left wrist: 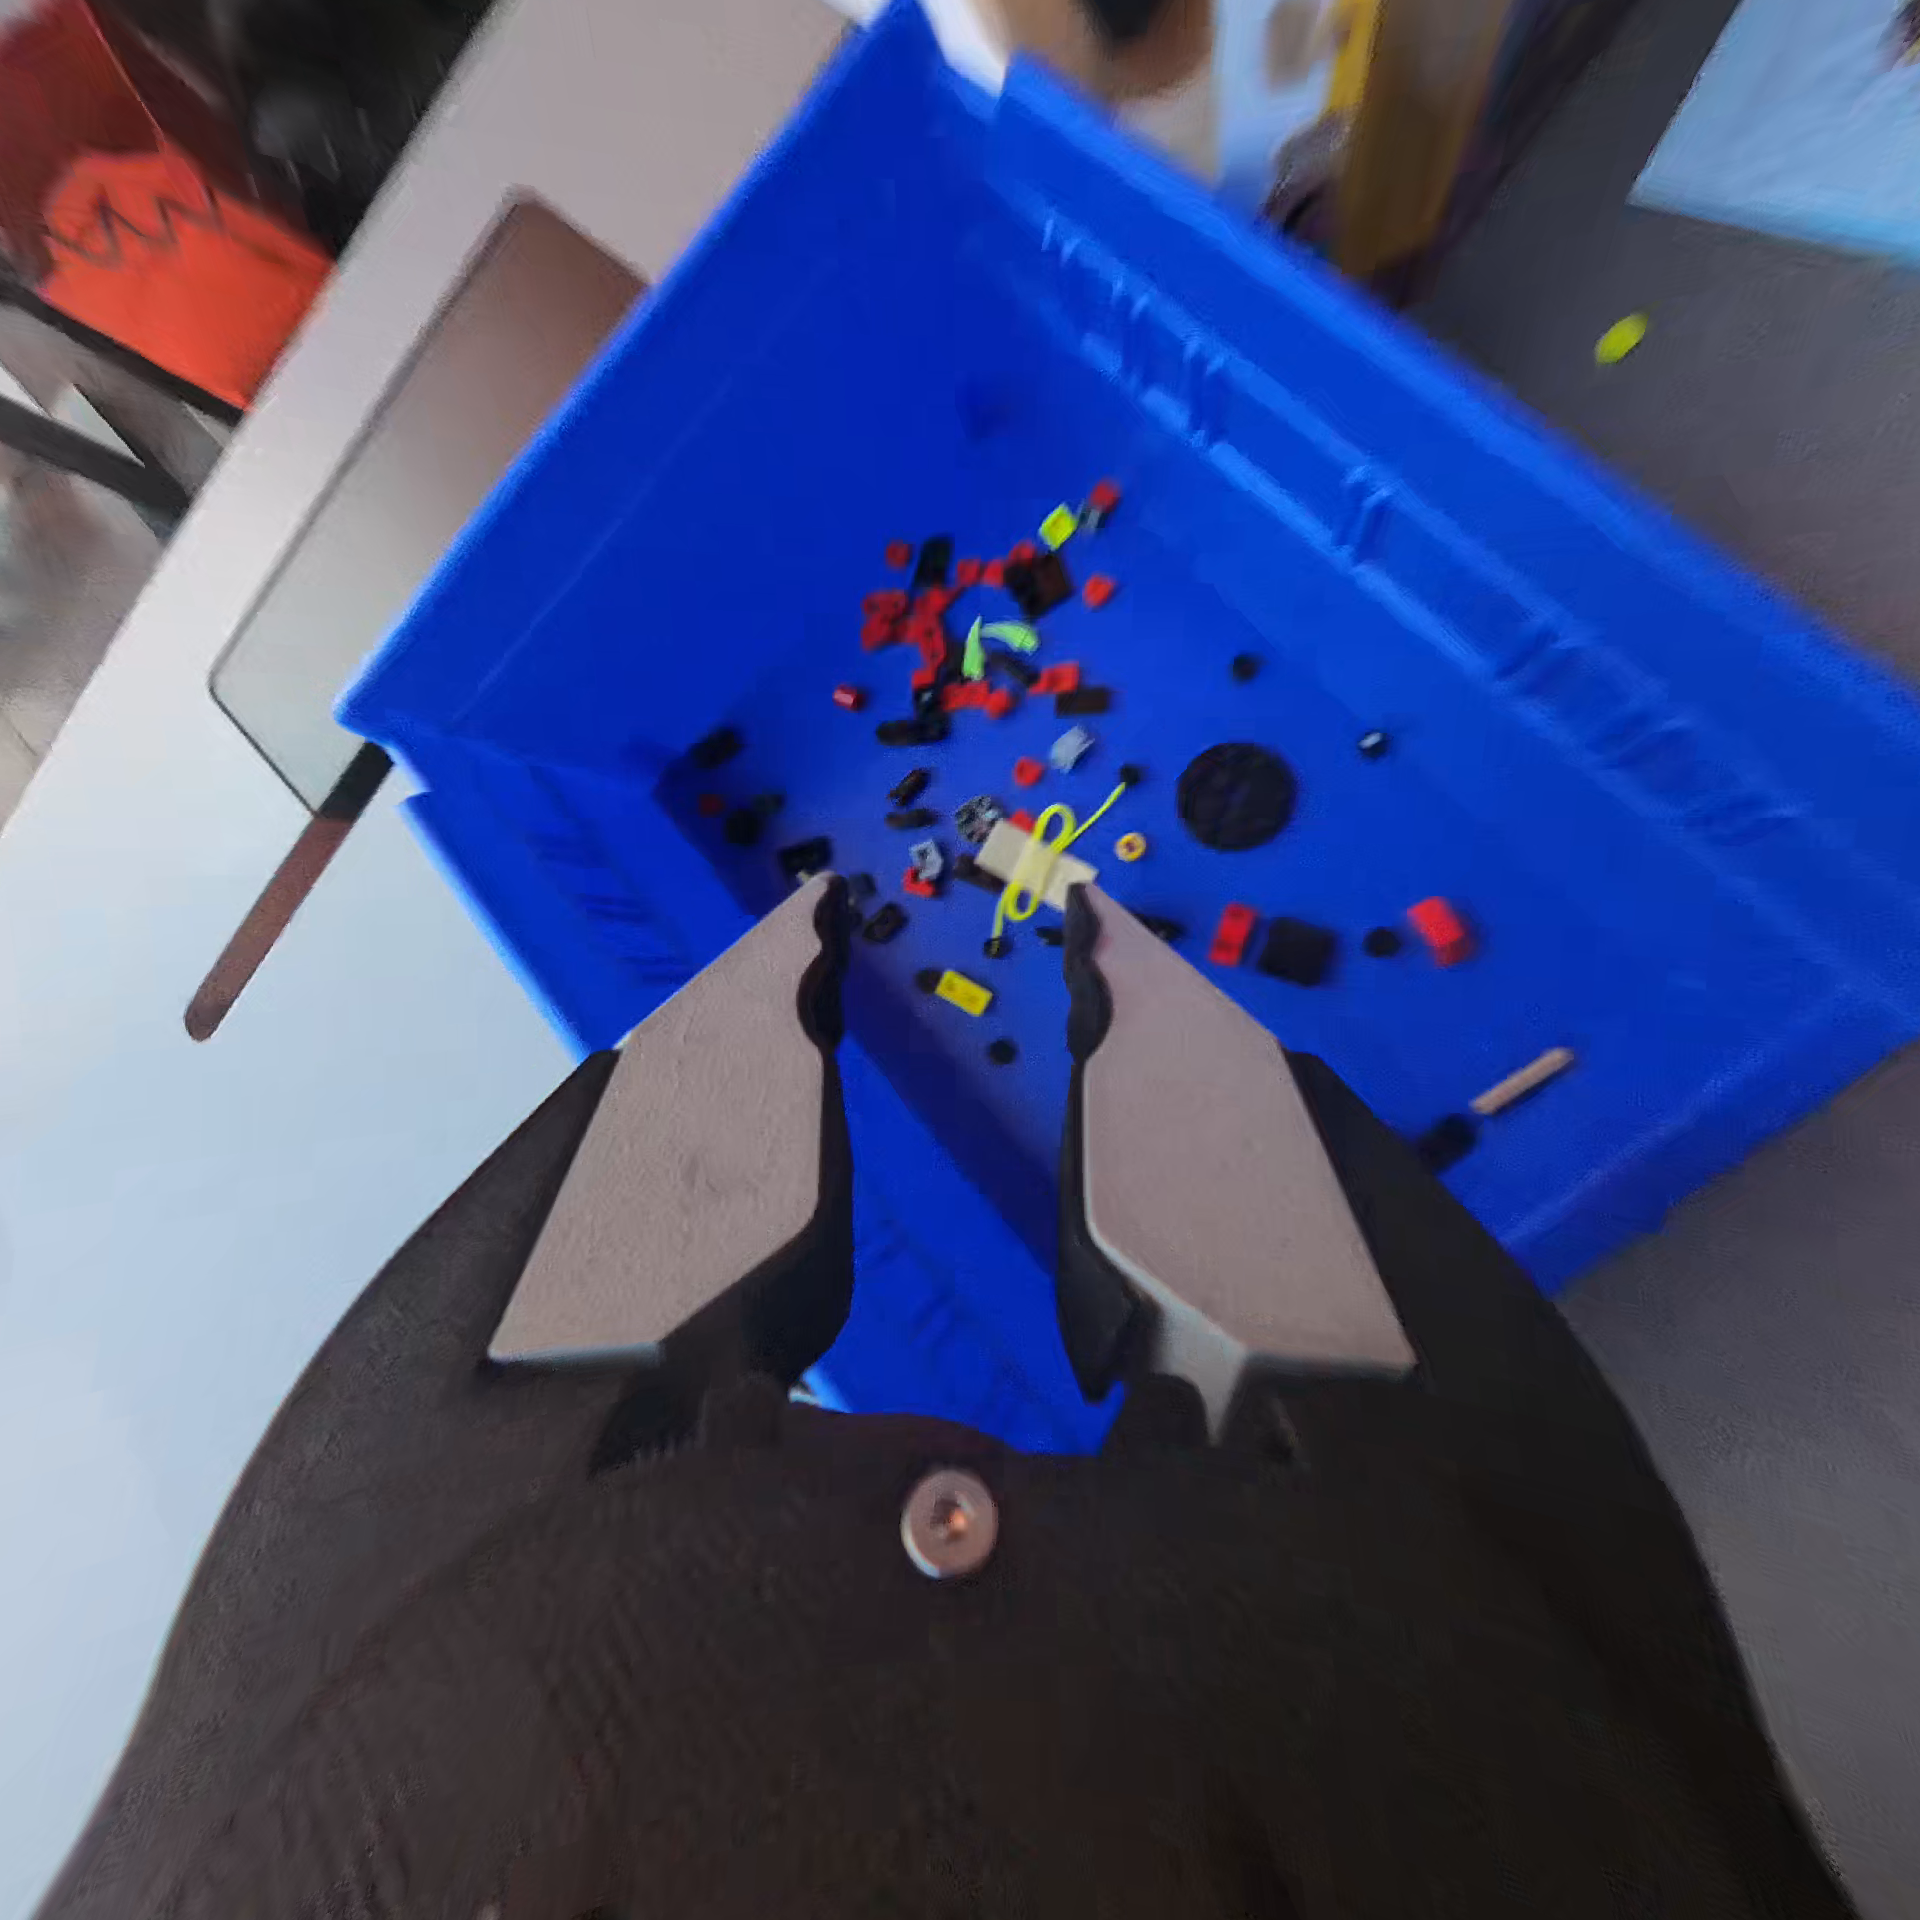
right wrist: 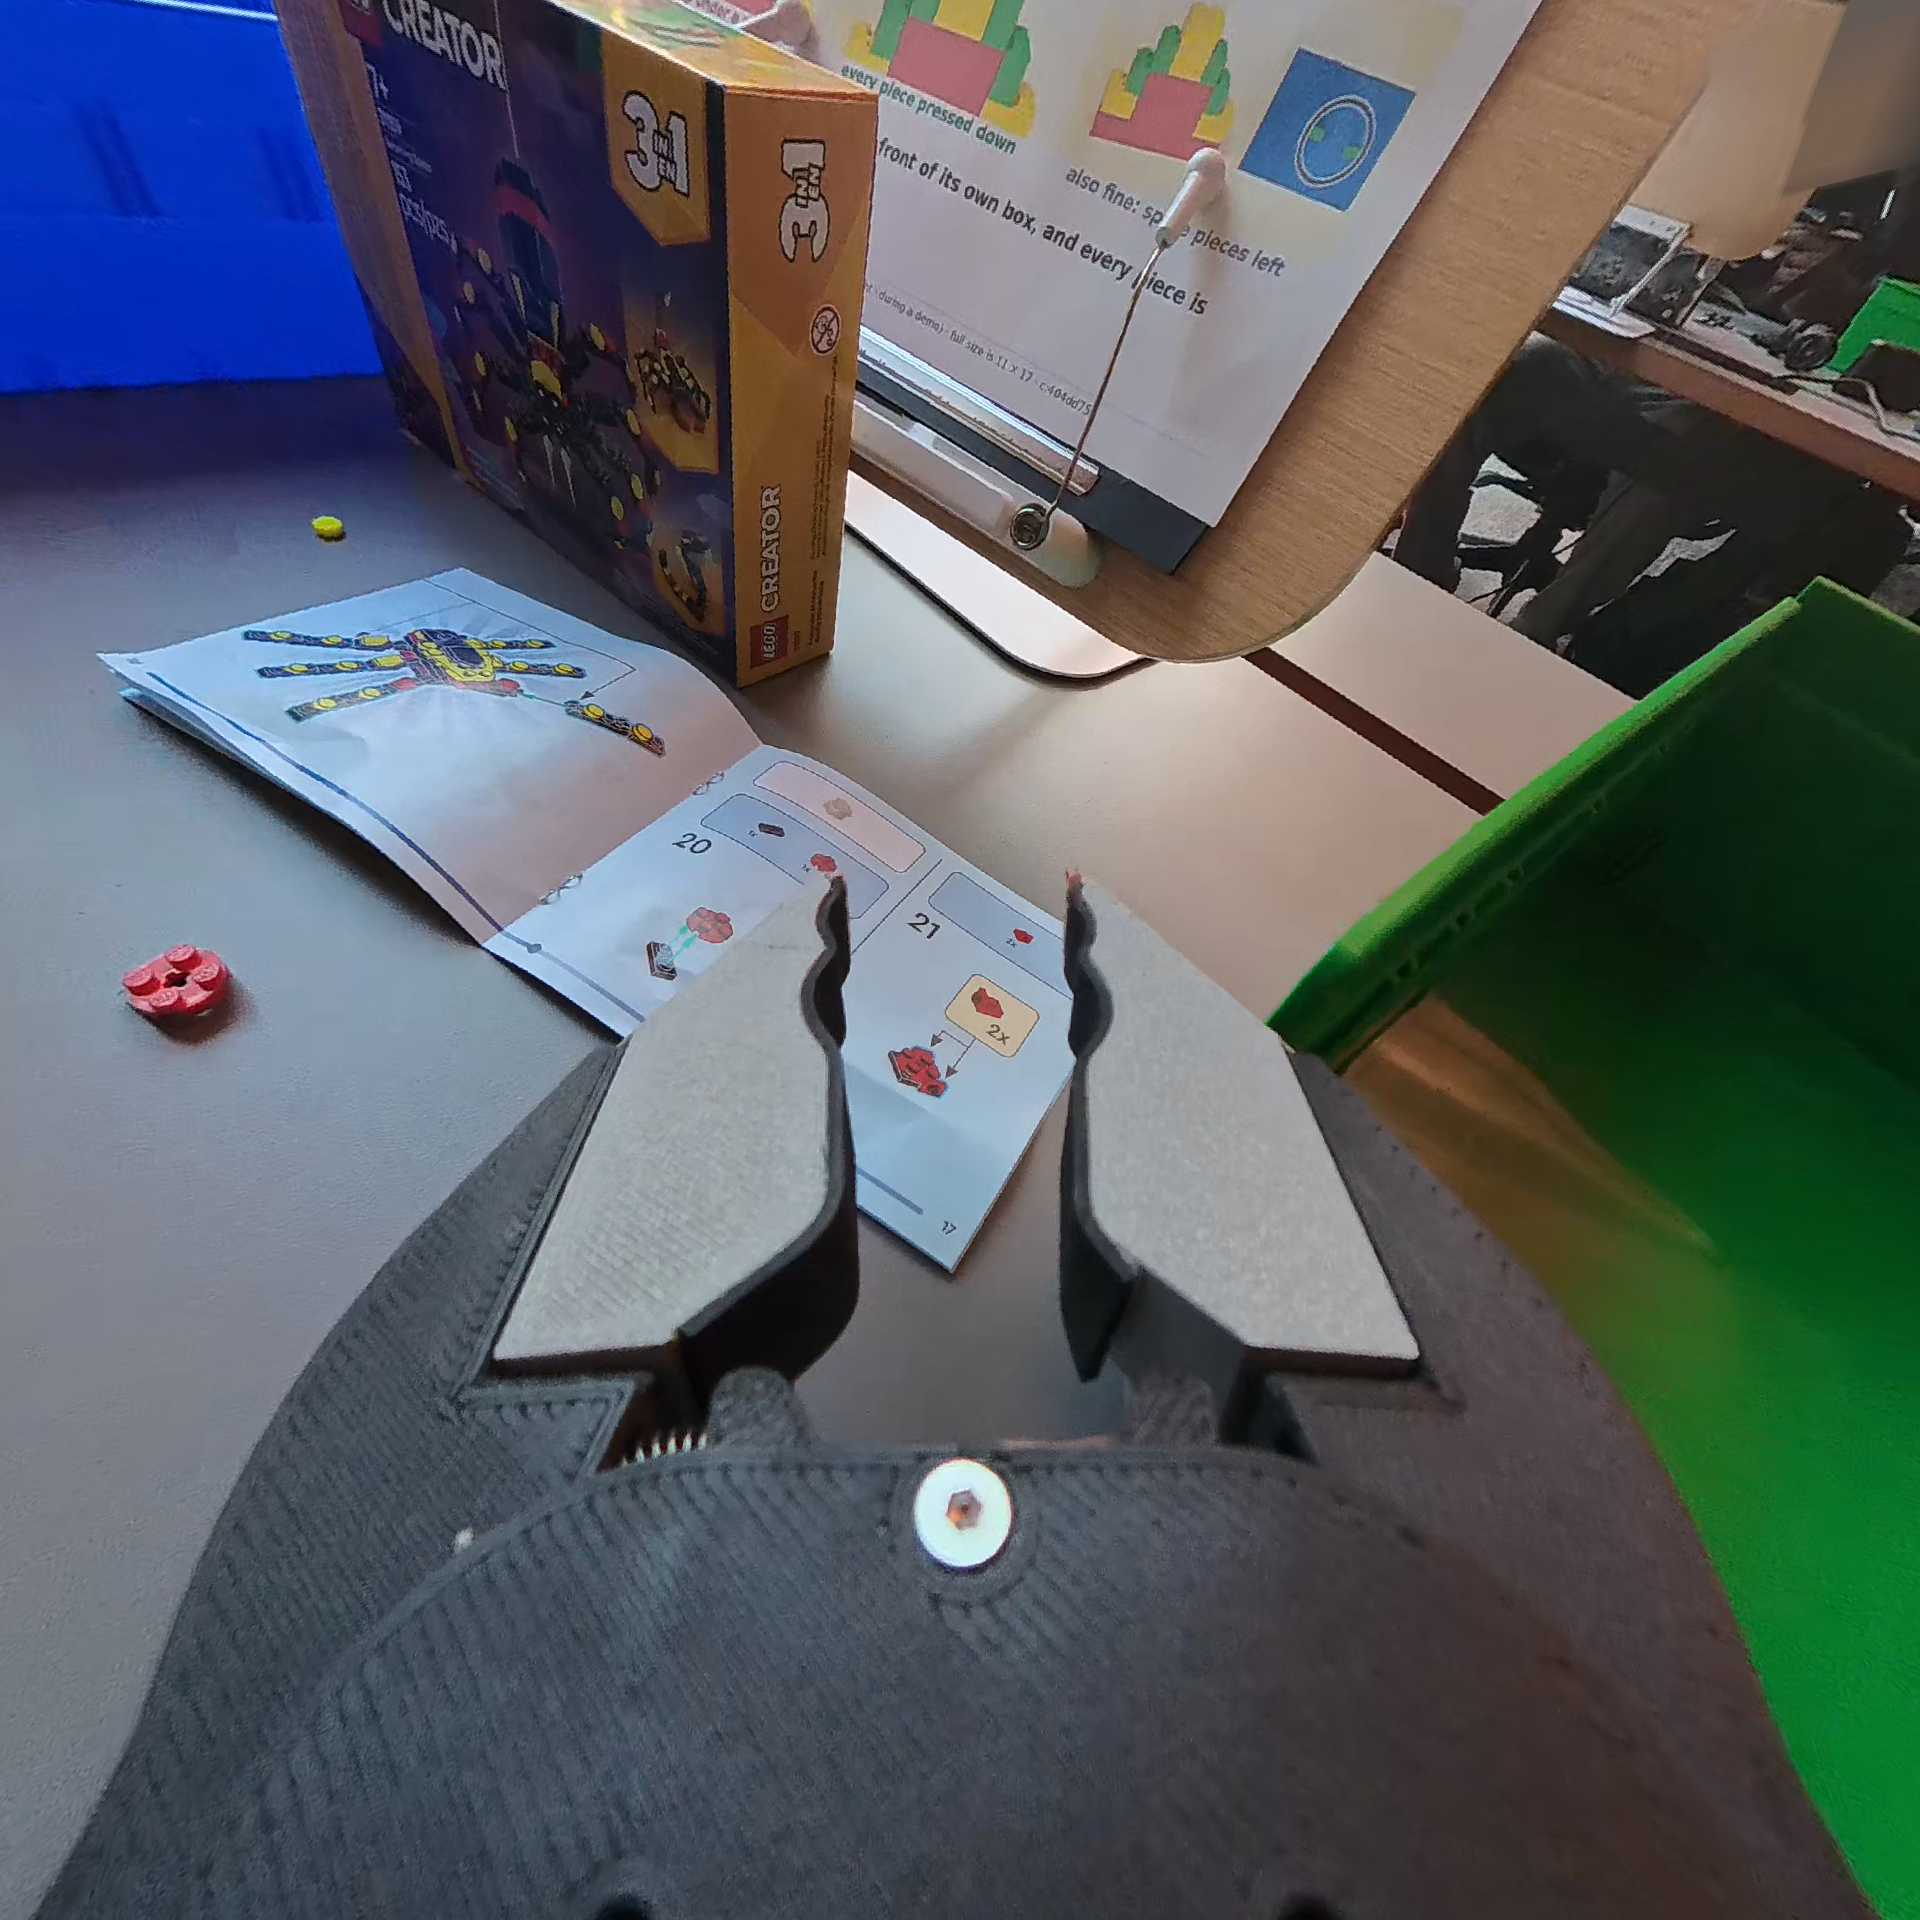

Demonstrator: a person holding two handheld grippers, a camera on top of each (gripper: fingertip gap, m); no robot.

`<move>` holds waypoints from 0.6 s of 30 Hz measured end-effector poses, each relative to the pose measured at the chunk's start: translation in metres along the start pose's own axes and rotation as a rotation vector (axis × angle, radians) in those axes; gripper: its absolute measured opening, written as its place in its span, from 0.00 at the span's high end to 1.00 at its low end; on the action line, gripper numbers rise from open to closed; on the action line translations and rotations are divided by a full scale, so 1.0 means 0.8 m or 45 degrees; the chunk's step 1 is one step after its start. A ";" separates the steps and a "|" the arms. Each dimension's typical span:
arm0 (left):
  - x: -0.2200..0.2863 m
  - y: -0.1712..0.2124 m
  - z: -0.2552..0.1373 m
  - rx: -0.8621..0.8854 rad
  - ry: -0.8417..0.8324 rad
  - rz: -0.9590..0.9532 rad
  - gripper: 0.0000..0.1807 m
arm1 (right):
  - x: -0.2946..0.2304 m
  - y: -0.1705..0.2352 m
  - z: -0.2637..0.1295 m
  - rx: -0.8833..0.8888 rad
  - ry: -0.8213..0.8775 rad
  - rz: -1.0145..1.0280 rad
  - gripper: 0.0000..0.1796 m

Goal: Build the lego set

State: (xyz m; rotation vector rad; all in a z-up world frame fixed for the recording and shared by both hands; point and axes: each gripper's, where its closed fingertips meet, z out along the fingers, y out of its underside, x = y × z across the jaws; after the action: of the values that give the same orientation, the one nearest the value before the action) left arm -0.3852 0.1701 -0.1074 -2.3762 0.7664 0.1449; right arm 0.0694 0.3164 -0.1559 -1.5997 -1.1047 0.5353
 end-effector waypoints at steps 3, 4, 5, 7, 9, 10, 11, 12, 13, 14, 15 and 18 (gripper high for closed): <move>-0.026 0.034 0.053 -0.343 0.052 0.116 0.80 | -0.001 0.001 0.001 -0.004 0.000 -0.006 0.78; -0.032 0.045 0.067 -0.431 0.064 0.141 0.80 | -0.001 0.000 0.000 -0.004 -0.003 -0.005 0.78; -0.032 0.053 0.078 -0.496 0.097 0.153 0.81 | -0.001 0.000 0.000 0.000 -0.006 -0.004 0.78; -0.027 0.066 0.093 -0.583 0.184 0.145 0.82 | -0.002 -0.001 -0.001 0.011 -0.016 0.001 0.77; -0.031 0.071 0.098 -0.632 0.191 0.143 0.87 | -0.002 -0.002 -0.002 0.022 -0.023 0.007 0.78; -0.029 0.067 0.099 -0.621 0.208 0.128 0.85 | -0.002 -0.003 -0.002 0.024 -0.028 0.009 0.78; -0.028 0.064 0.099 -0.608 0.217 0.119 0.86 | -0.003 -0.003 -0.002 0.027 -0.032 0.009 0.78; -0.028 0.063 0.100 -0.611 0.217 0.122 0.86 | -0.003 -0.003 -0.003 0.029 -0.038 0.007 0.78; -0.030 0.065 0.101 -0.627 0.208 0.134 0.86 | -0.004 -0.004 -0.003 0.031 -0.043 0.004 0.78; -0.030 0.066 0.102 -0.644 0.203 0.144 0.85 | -0.005 -0.004 -0.003 0.033 -0.048 0.001 0.78; -0.028 0.067 0.104 -0.659 0.209 0.152 0.84 | -0.006 -0.004 -0.003 0.035 -0.053 -0.001 0.79; -0.027 0.070 0.107 -0.706 0.210 0.169 0.83 | -0.006 -0.006 -0.005 0.047 -0.057 -0.001 0.80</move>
State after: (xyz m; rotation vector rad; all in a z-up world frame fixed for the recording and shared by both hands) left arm -0.4270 0.1968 -0.1996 -2.8829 1.0737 0.2453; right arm 0.0681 0.3102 -0.1515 -1.5617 -1.1222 0.5903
